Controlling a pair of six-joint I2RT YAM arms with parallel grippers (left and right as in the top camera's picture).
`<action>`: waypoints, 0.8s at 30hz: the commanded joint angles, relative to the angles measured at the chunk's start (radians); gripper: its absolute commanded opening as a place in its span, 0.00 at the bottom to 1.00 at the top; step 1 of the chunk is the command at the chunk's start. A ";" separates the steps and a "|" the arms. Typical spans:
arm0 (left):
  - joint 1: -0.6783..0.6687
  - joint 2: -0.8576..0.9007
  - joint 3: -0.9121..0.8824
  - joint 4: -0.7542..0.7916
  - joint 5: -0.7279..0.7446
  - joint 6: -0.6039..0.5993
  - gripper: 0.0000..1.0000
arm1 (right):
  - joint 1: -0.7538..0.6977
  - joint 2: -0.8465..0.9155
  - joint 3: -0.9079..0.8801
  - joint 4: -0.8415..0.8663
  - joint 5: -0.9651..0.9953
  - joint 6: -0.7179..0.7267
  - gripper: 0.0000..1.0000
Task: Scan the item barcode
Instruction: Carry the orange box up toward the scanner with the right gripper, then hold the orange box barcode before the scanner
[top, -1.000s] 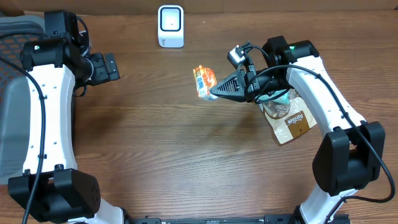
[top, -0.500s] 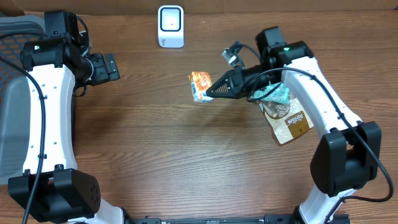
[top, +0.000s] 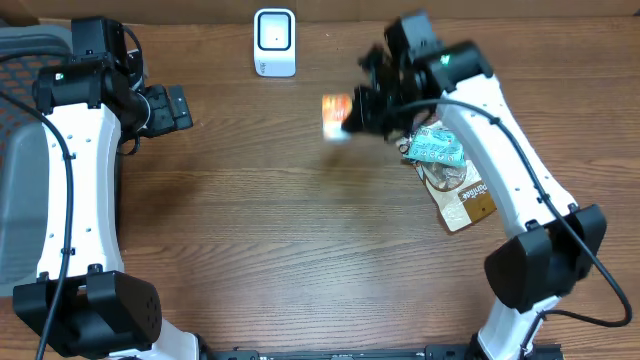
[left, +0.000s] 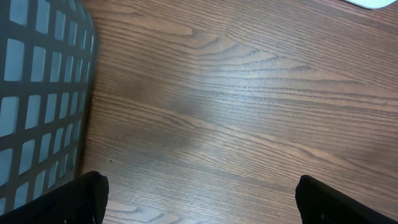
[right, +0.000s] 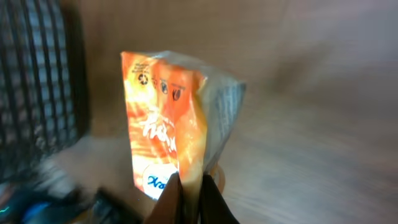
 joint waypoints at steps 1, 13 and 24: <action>-0.002 0.005 0.007 0.000 -0.010 -0.003 1.00 | 0.050 0.076 0.227 -0.015 0.294 0.000 0.04; -0.002 0.005 0.007 0.001 -0.010 -0.003 1.00 | 0.202 0.311 0.333 0.668 0.980 -0.529 0.04; -0.002 0.005 0.007 0.000 -0.010 -0.003 1.00 | 0.211 0.535 0.332 1.114 0.957 -1.009 0.04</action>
